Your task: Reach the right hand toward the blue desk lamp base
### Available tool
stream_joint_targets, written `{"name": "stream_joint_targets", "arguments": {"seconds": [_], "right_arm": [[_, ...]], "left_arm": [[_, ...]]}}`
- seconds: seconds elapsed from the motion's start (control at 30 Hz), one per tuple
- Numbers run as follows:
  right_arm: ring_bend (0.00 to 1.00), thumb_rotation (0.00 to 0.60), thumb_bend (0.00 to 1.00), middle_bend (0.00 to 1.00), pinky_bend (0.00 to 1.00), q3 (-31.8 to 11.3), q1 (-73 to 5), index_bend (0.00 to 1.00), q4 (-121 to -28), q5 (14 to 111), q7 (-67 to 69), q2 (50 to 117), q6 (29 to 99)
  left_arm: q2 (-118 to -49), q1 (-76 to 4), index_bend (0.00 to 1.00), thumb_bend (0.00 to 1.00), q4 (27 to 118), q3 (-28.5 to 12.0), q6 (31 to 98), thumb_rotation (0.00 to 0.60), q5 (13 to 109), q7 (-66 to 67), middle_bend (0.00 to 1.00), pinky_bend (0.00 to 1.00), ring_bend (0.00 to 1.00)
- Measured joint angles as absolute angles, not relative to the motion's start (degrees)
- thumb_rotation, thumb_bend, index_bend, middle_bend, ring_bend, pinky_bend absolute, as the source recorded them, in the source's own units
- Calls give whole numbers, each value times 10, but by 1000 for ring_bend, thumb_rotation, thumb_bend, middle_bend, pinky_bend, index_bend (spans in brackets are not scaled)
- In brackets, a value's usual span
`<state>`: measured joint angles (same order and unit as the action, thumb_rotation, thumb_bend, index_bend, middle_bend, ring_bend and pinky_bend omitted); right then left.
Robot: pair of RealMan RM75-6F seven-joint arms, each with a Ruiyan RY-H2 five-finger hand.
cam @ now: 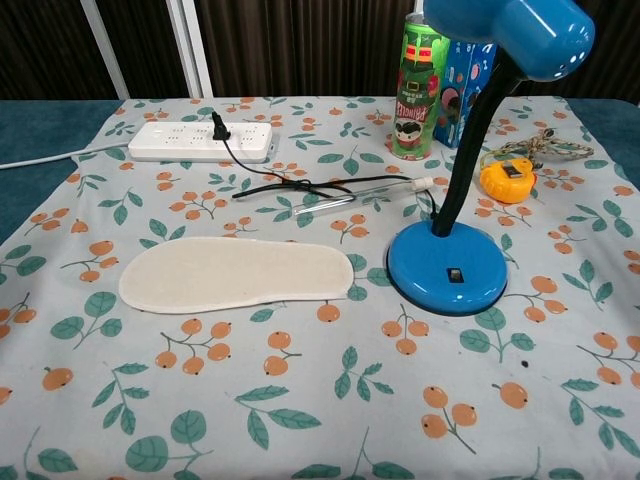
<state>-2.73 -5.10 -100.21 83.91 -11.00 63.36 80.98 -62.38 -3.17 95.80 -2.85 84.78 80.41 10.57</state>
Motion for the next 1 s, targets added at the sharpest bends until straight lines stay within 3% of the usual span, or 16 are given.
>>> {"name": "stream_joint_targets", "arguments": {"seconds": [0.07,0.2,0.37,0.57,1.0], "right_arm": [[439,600,243,281,260,-28,-58,0,-1007,840,-110,632,798],[547,600,271,417,344,-28,-83,0,-1016,844,-96,632,755],[655,600,405,605,449,-27,-117,0,-1020,845,-81,638,696],[685,600,478,655,542,-24,-157,0,-1022,833,-82,665,628],[687,600,481,662,683,-23,-217,0,-1014,779,-133,752,546]], "left_arm": [[-624,-32,103,251,958,-28,847,600,805,106,0,144,0],[-623,-32,103,251,960,-28,847,600,804,106,0,144,0],[-622,-32,103,251,960,-28,846,600,803,105,0,144,0],[-622,-33,103,251,961,-28,843,600,801,105,0,144,0],[-620,-33,103,251,963,-27,839,600,797,104,0,144,0]]}}
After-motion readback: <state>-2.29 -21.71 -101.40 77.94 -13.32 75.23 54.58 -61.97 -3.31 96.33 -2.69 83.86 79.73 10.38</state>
